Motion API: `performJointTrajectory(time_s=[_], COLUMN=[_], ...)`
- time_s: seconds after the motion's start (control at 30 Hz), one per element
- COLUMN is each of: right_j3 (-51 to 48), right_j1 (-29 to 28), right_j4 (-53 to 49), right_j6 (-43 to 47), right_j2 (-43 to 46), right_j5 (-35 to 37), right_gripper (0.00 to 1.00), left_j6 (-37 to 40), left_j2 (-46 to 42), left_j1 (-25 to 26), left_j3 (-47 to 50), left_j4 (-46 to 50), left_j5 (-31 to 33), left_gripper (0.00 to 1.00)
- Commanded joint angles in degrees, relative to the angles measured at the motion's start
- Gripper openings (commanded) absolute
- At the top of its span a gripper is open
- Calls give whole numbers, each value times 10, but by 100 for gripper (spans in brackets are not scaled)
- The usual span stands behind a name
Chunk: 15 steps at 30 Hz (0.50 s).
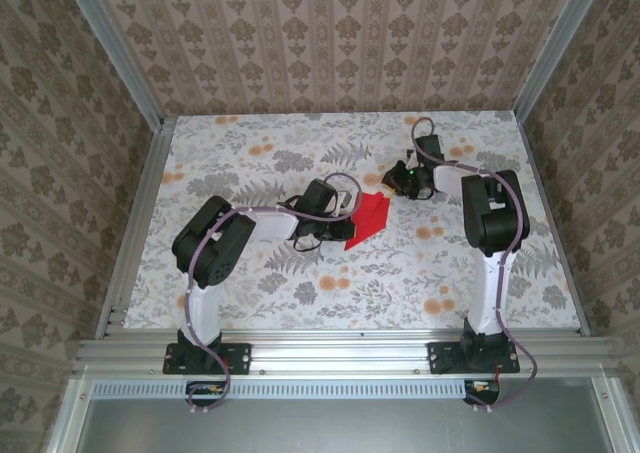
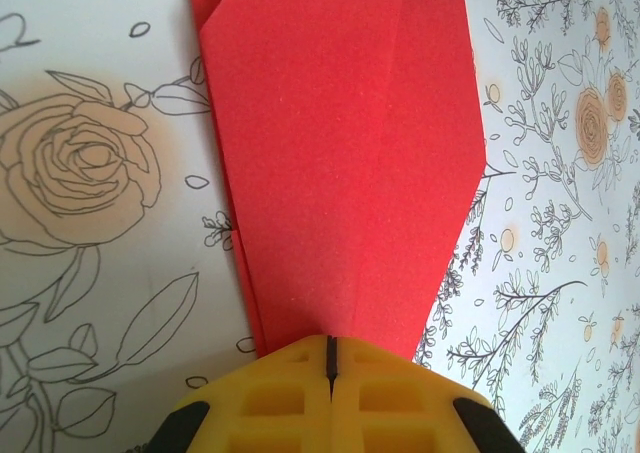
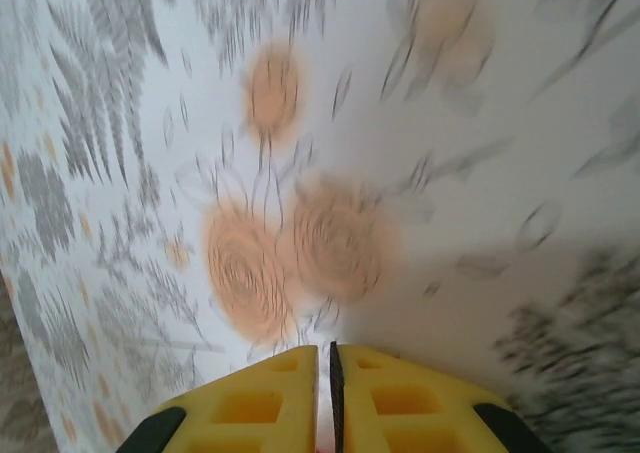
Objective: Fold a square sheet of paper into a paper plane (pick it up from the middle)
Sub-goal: Fourth fold the wing at the center of the table.
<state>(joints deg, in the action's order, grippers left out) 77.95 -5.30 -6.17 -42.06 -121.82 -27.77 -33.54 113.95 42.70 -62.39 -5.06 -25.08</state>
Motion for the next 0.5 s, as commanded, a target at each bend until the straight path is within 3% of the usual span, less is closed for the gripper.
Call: performJointTrajectory(time_s=[0.0,0.3,0.47], right_j3=[25,-98,-148], right_j1=[3,-49,-83], right_j4=[-18,-11,6], right_j6=[15,15,-15], right_j2=[20,137,144], right_j5=[24,-19,-49], right_gripper=[14,14,13], left_j6=[8,-5,-7], left_j2=[26,27,27], left_j1=[6,9,9], left_j3=[22,9,6], left_j4=[124,124,125], left_j5=[26,34,37], left_gripper=[0,0,0])
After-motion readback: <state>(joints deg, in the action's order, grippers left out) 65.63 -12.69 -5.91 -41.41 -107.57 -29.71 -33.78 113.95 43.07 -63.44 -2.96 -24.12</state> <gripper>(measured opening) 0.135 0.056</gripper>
